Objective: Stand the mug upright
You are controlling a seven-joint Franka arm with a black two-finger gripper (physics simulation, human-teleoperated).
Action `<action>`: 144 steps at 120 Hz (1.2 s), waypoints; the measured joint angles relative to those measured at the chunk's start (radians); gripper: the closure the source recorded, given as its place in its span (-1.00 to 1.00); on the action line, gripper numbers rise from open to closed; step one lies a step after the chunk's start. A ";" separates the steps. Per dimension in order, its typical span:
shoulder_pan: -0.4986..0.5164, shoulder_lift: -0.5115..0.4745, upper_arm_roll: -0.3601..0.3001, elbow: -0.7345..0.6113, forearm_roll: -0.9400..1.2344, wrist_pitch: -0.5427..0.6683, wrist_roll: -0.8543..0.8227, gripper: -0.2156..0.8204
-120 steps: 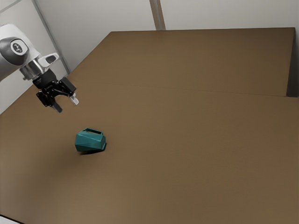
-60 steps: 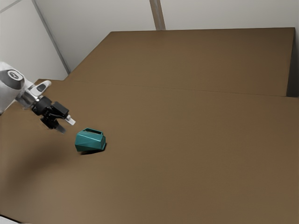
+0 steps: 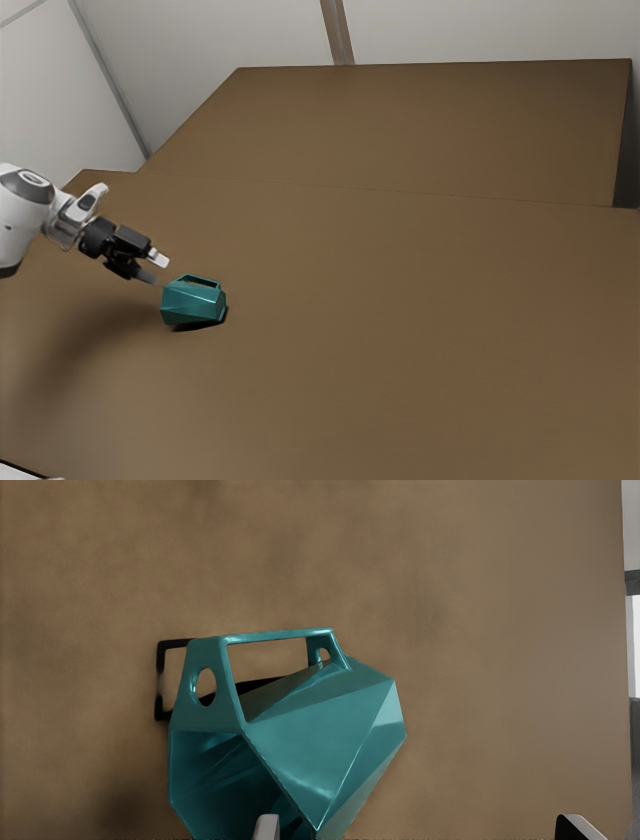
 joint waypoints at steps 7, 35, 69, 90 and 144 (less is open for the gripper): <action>0.012 0.011 0.000 0.005 -0.001 -0.004 0.016 -0.58; 0.018 0.075 -0.002 0.019 -0.019 -0.012 0.068 -0.58; 0.014 0.120 -0.009 0.019 -0.091 -0.025 0.111 -0.58; 0.016 0.127 -0.010 0.015 -0.112 -0.037 0.128 -0.23; 0.037 0.146 -0.010 0.005 -0.117 -0.075 0.158 0.63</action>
